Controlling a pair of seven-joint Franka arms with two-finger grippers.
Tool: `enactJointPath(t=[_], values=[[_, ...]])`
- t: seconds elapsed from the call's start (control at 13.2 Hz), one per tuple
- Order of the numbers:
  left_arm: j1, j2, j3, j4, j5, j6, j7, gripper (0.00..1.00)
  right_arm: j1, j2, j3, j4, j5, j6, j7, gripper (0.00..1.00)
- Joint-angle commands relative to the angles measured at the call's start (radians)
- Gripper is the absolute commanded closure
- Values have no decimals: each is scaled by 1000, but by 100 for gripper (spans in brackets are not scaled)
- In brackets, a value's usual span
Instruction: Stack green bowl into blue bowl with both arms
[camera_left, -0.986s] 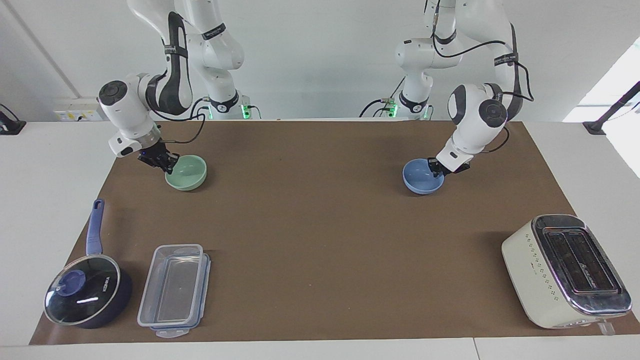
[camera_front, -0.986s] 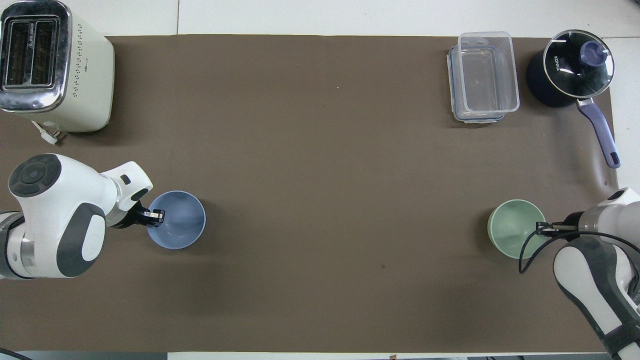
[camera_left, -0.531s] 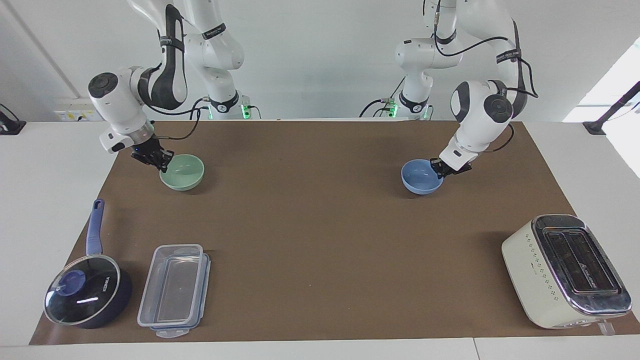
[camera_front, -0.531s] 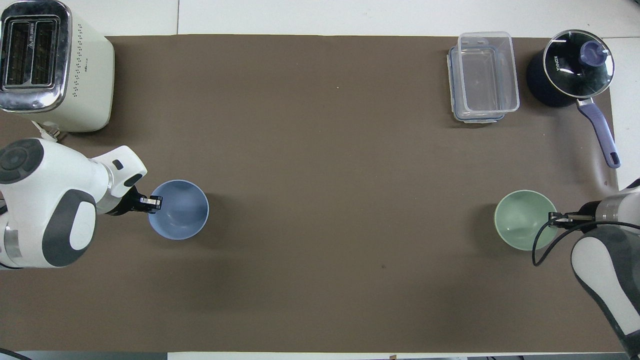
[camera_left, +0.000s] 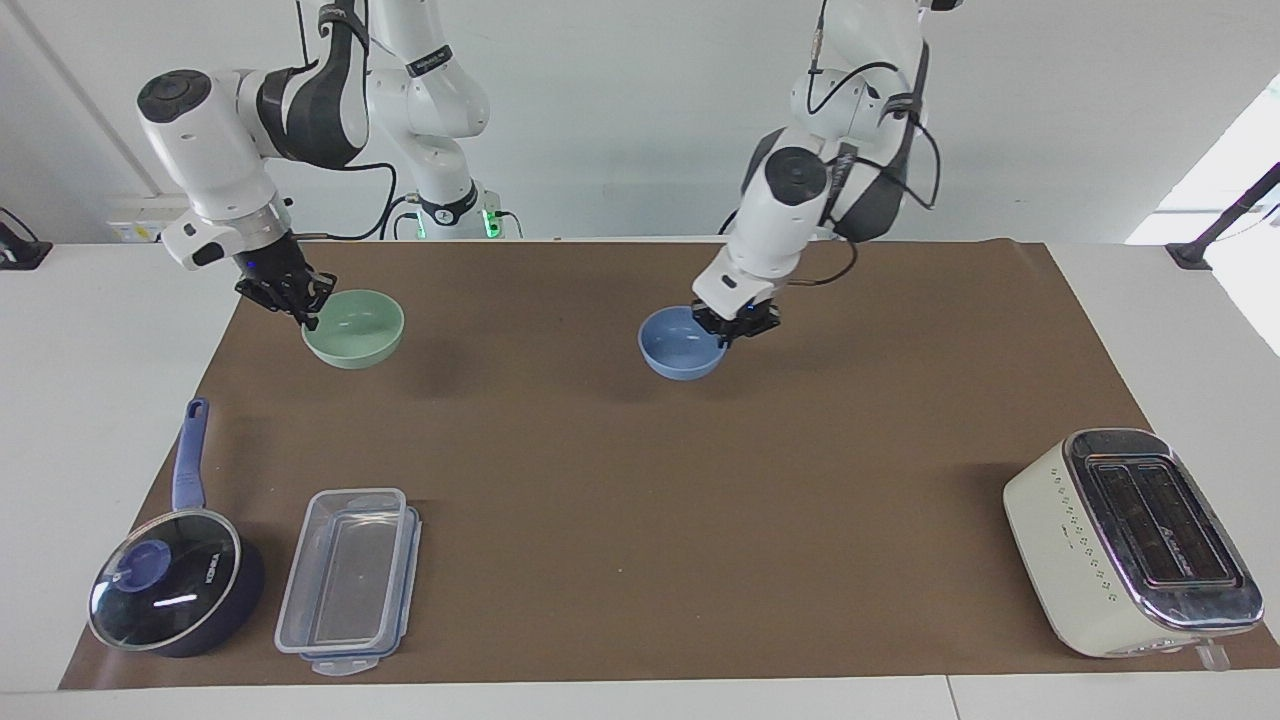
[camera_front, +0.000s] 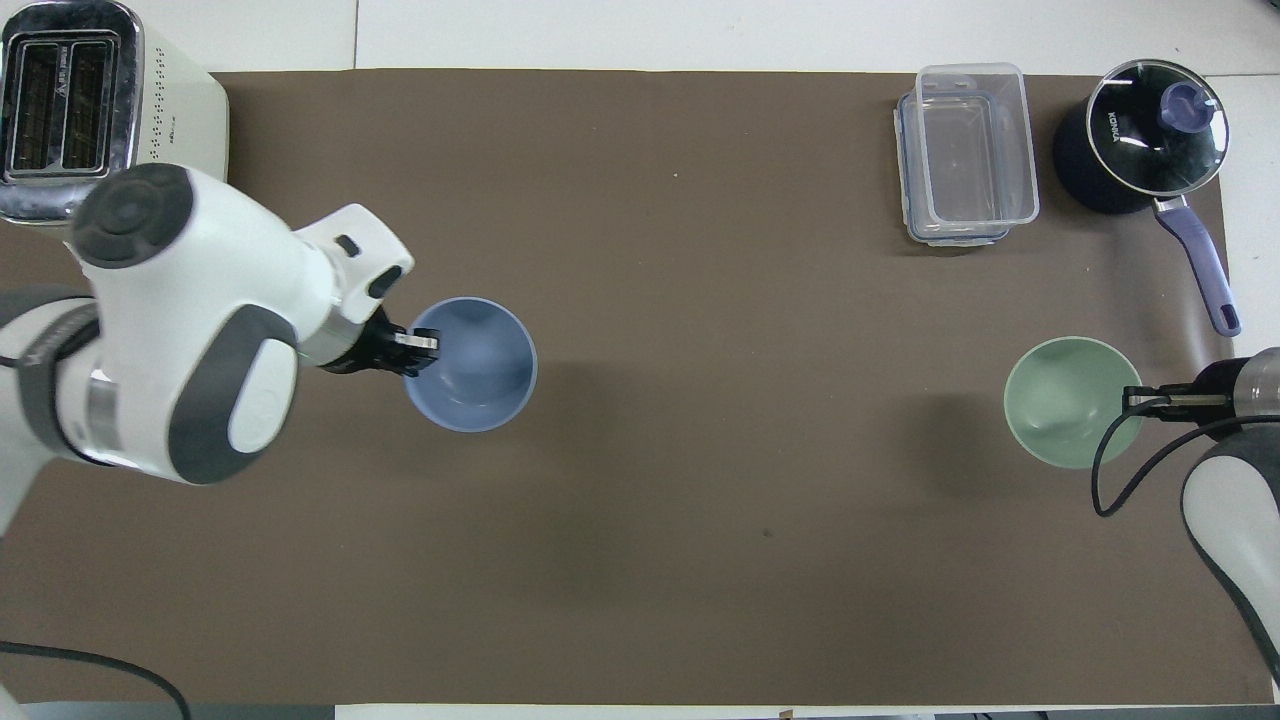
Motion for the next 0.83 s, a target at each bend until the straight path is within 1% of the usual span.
enactJointPath(t=[0.0,0.15,0.23,0.3,0.38,0.53,0.61,0.68,0.76], values=[[-71,23,19,-57,-68,84,-15,100,15,2,3,66,7,-77,13,100],[-85,54,19,-49,-82,88,-17,100,21,12,4,114,7,-122,27,100],[-109,69,19,-49,-83,90,-15,100,26,16,5,122,7,-120,33,100],[-112,75,19,-49,-83,93,-15,100,41,26,5,143,9,-122,44,100],[-112,80,19,-49,-83,98,-15,100,56,34,5,163,9,-133,67,100],[-112,82,19,-49,-83,105,-8,100,122,46,5,195,7,-160,177,100],[-114,82,19,-50,-83,105,-6,83,154,52,5,209,7,-171,228,100],[-116,82,19,-49,-83,105,-14,1,179,54,5,215,7,-180,262,100],[-116,80,19,-49,-83,104,-12,0,197,55,5,221,7,-183,285,100]])
